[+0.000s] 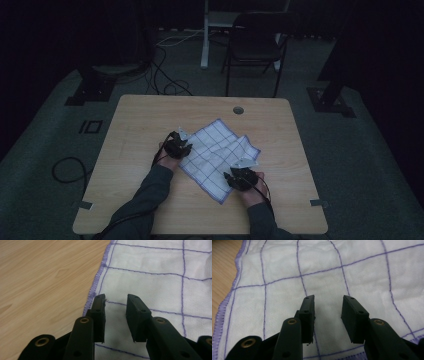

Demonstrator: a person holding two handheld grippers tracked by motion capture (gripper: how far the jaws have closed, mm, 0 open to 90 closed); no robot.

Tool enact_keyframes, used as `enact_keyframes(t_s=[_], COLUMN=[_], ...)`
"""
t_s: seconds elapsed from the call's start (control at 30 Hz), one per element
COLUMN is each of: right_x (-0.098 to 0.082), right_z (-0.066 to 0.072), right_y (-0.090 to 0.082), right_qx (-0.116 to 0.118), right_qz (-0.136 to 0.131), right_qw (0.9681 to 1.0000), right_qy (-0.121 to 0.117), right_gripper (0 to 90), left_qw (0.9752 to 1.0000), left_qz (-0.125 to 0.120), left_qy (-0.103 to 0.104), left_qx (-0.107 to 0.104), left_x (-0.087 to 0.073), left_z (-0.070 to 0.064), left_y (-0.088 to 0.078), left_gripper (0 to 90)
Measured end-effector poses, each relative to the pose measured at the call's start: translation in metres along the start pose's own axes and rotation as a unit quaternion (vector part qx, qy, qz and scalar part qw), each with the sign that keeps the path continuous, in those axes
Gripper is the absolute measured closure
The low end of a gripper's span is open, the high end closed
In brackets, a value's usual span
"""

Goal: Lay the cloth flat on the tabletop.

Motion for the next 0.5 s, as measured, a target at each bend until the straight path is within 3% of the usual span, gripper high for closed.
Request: enact_keyframes(t_s=[0.13, 0.5], right_x=[-0.003, -0.002], right_z=[-0.001, -0.007], right_y=[-0.003, -0.001], right_qx=[-0.001, -0.010], right_qz=[0.000, -0.002], right_qw=[1.0000, 0.9999], right_qy=[-0.001, -0.002], right_gripper=[64.0, 63.3], left_qw=[0.9998, 0.9991], left_qz=[0.001, 0.003], left_qy=[-0.022, -0.043], left_qx=[-0.002, -0.002], left_x=[-0.007, -0.040], left_z=[0.006, 0.003], left_y=[-0.006, -0.038], left_gripper=[70.4, 73.6])
Point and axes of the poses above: each handheld gripper's, and its own axes: y roughly forward along the jaws, x roughly out of its top, z roughly to its left, the point moved 4 cm from there along y, roughly forward along the jaws, and after that the axes turned 2 degrees about -y, right-handed, at the moved point
